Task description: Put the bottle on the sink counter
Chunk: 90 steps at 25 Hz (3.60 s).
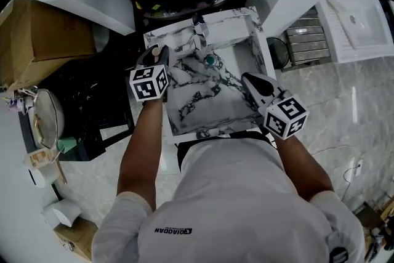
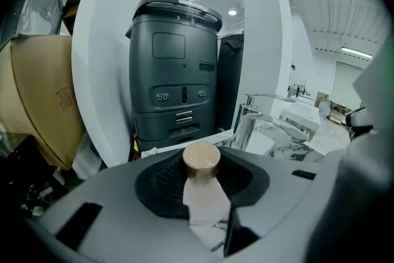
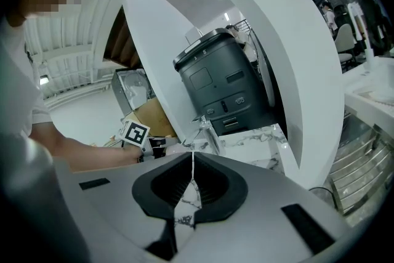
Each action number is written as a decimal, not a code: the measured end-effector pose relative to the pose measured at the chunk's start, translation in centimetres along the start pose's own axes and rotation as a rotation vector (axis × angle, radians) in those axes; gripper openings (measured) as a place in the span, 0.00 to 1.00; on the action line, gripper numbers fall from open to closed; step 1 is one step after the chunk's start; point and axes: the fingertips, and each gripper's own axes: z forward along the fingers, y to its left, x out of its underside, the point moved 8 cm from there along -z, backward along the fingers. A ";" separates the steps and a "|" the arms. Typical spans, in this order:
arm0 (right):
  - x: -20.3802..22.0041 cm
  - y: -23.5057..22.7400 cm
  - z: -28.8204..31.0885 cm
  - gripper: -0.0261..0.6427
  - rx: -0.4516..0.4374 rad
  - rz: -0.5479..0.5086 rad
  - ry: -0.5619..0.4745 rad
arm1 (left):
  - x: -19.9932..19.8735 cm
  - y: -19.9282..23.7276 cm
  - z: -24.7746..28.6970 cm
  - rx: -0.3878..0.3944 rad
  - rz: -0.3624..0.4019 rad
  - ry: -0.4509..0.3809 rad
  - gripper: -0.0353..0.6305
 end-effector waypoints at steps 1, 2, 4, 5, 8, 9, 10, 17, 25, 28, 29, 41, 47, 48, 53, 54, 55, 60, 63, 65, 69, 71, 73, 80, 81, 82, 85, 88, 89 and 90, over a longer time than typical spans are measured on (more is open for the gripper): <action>0.1 -0.1 -0.1 0.10 0.003 0.001 0.002 | 0.0 0.1 0.3 -0.002 0.002 0.002 0.25; 0.2 -0.1 -0.2 0.10 0.005 0.002 0.004 | 0.0 0.2 0.6 -0.003 0.004 0.005 0.25; 0.4 -0.4 -0.4 0.10 0.011 0.004 0.008 | 0.0 0.3 1.1 -0.006 0.010 0.009 0.25; 0.5 -0.5 -0.5 0.10 0.014 0.005 0.010 | -0.1 0.4 1.3 -0.008 0.012 0.011 0.25; 0.7 -0.8 -0.8 0.10 0.023 0.010 0.014 | -0.1 0.6 1.9 -0.015 0.012 0.012 0.25; 0.7 -0.9 -0.9 0.10 0.026 0.011 0.015 | -0.1 0.7 2.0 -0.015 0.012 0.012 0.25; 0.7 -0.9 -0.9 0.10 0.028 0.011 0.016 | -0.1 0.7 2.2 -0.015 0.012 0.012 0.25; 0.8 -1.1 -0.9 0.10 0.036 0.013 0.022 | -0.1 1.1 3.6 -0.020 0.023 0.018 0.25; 0.9 -1.4 -0.6 0.10 0.046 0.016 0.036 | -0.3 2.1 5.1 -0.021 0.043 0.023 0.25; 1.0 -1.3 -0.5 0.10 0.050 0.016 0.041 | -0.3 2.5 5.4 -0.019 0.042 0.012 0.25; 1.0 -1.3 -0.6 0.10 0.053 0.016 0.042 | -0.3 2.5 5.4 -0.018 0.042 0.010 0.25; 1.0 -1.6 -0.7 0.10 0.074 0.007 0.043 | -0.1 2.7 6.8 -0.017 0.042 0.016 0.25; 1.1 -1.6 -0.7 0.10 0.077 0.008 0.047 | 0.4 2.9 6.9 -0.026 0.057 0.017 0.25; 1.1 -1.6 -0.7 0.10 0.077 0.007 0.047 | 0.5 3.0 6.9 -0.027 0.059 0.013 0.25; 1.1 -1.6 -0.5 0.10 0.076 0.005 0.051 | 0.7 3.0 6.7 -0.025 0.066 -0.010 0.25; 1.1 -1.5 -0.5 0.10 0.074 0.004 0.051 | 0.8 3.0 6.7 -0.025 0.066 -0.012 0.25; 1.1 -1.5 -0.4 0.10 0.073 0.002 0.052 | 0.8 3.0 6.7 -0.025 0.066 -0.013 0.25; 1.0 -1.4 -0.4 0.10 0.067 -0.003 0.052 | 0.9 3.0 6.7 -0.025 0.071 -0.020 0.25; 1.2 -1.3 -0.5 0.10 0.067 -0.004 0.054 | 1.0 3.0 6.7 -0.027 0.070 -0.023 0.25; 1.2 -1.4 -0.6 0.10 0.069 -0.003 0.054 | 1.0 2.9 6.7 -0.030 0.068 -0.022 0.25; 1.1 -1.3 -0.6 0.10 0.064 -0.010 0.053 | 0.9 2.9 6.8 -0.033 0.091 -0.011 0.26; 1.1 -1.3 -0.8 0.10 0.062 -0.013 0.054 | 0.8 2.7 6.6 -0.025 0.110 -0.018 0.27; 1.0 -1.3 -0.9 0.10 0.060 -0.014 0.053 | 0.4 2.5 6.4 -0.016 0.126 -0.035 0.33; 0.4 -1.2 -1.1 0.10 0.039 -0.029 0.047 | 0.1 2.0 5.2 0.000 0.133 -0.032 0.40; 0.4 -1.1 -1.1 0.10 0.035 -0.033 0.047 | 0.1 1.9 5.0 0.004 0.139 -0.031 0.41; 0.4 -1.1 -1.2 0.10 0.032 -0.036 0.047 | 0.1 1.8 4.8 0.006 0.138 -0.030 0.42; 0.2 -1.0 -1.1 0.10 0.017 -0.046 0.047 | 0.1 2.1 4.1 -0.011 0.104 -0.037 0.42; 0.1 -0.7 -1.1 0.10 -0.003 -0.056 0.044 | -0.2 2.5 3.3 -0.034 0.093 -0.044 0.43; 0.0 -0.7 -1.2 0.10 -0.008 -0.061 0.043 | -0.3 2.5 3.0 -0.040 0.094 -0.048 0.43; -0.1 -0.6 -1.2 0.10 -0.012 -0.065 0.042 | -0.4 2.5 2.7 -0.044 0.094 -0.053 0.43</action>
